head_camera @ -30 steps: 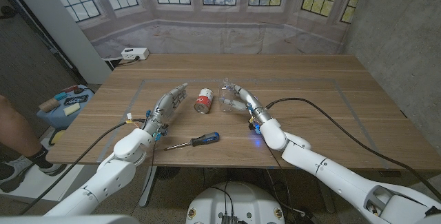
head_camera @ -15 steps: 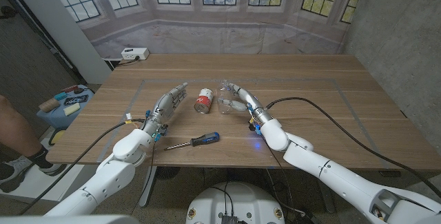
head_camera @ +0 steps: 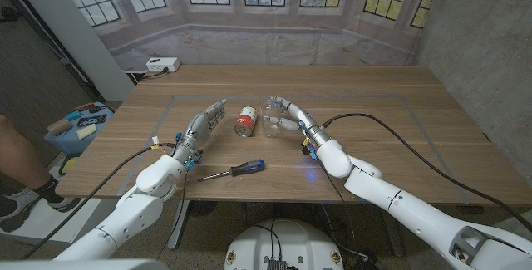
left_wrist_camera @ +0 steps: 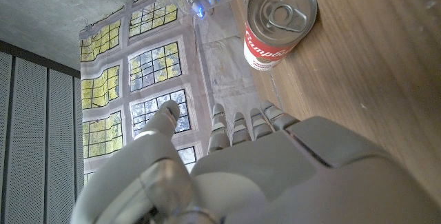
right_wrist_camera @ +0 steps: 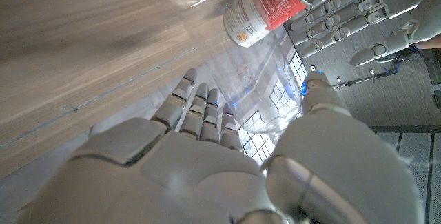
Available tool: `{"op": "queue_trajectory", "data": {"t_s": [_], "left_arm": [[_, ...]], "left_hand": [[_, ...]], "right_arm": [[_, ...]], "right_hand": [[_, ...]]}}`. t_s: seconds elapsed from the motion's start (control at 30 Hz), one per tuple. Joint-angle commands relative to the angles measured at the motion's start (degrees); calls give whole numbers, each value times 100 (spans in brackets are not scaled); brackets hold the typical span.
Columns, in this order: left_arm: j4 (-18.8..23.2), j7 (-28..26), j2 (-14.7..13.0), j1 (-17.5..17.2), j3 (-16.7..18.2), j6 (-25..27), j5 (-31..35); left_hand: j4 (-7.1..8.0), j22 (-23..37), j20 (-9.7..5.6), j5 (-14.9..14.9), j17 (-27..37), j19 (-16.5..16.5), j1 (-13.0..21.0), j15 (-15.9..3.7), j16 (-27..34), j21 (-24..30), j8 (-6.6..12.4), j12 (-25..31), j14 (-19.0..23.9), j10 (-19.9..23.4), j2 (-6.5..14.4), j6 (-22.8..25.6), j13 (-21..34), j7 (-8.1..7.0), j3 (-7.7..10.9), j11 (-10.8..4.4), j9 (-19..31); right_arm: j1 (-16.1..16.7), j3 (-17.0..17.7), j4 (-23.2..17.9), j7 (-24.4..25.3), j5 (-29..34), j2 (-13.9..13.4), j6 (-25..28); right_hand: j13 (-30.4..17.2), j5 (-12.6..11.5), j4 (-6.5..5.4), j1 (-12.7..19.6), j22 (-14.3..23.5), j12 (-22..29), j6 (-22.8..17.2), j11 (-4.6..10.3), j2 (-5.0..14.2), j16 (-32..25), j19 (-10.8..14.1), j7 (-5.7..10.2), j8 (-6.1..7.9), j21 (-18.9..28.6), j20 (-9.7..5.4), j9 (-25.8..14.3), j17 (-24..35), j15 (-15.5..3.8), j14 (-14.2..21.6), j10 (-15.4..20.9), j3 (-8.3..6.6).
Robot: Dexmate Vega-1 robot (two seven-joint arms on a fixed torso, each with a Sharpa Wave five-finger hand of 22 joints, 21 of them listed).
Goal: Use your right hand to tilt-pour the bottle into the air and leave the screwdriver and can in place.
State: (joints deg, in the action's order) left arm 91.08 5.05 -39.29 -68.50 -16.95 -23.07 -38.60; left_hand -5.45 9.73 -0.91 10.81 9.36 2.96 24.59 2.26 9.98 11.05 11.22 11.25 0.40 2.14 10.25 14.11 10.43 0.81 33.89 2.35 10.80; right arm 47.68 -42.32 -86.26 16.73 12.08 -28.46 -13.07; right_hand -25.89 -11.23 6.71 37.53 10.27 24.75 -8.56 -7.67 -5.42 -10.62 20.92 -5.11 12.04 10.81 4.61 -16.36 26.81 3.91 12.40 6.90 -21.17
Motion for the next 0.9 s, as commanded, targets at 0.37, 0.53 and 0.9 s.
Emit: {"op": "queue_trajectory", "data": {"t_s": [0.37, 0.53, 0.9], "left_arm": [[79, -84, -32, 46, -29, 106, 72], [110, -128, -29, 40, -31, 112, 100], [125, -162, -10, 87, -70, 166, 132]], "left_hand": [[11, 23, 51, 24, 17, -5, 70, 37, 3, 3, -24, 17, -32, 23, 11, 4, 13, -18, -28, 16, 26], [12, 23, 48, 24, 17, -7, 71, 47, 2, 4, -43, 16, -41, 20, 11, -42, 13, -34, -31, 22, 25], [13, 24, 49, 23, 17, -8, 73, 47, 7, 5, -46, 18, -38, 25, 12, -54, 13, -43, -35, 21, 24]], "right_arm": [[-60, 228, -136, -473, -401, -168, -160], [-38, 289, -164, -590, -547, -213, -167], [-40, 397, -226, -846, -825, -293, -244]], "right_hand": [[-16, 18, -31, -139, 13, -31, 53, -72, 23, -45, -46, -6, -11, 32, 10, -22, 5, 38, -79, -52, 57], [-17, 21, -37, -178, 14, -39, 75, -88, 17, -51, -62, -2, -13, 34, 31, -22, -3, 63, -98, -59, 80], [-20, 21, -56, -258, 15, -49, 74, -120, 23, -67, -80, -5, 1, 42, 60, -20, -17, 107, -122, -59, 116]]}}
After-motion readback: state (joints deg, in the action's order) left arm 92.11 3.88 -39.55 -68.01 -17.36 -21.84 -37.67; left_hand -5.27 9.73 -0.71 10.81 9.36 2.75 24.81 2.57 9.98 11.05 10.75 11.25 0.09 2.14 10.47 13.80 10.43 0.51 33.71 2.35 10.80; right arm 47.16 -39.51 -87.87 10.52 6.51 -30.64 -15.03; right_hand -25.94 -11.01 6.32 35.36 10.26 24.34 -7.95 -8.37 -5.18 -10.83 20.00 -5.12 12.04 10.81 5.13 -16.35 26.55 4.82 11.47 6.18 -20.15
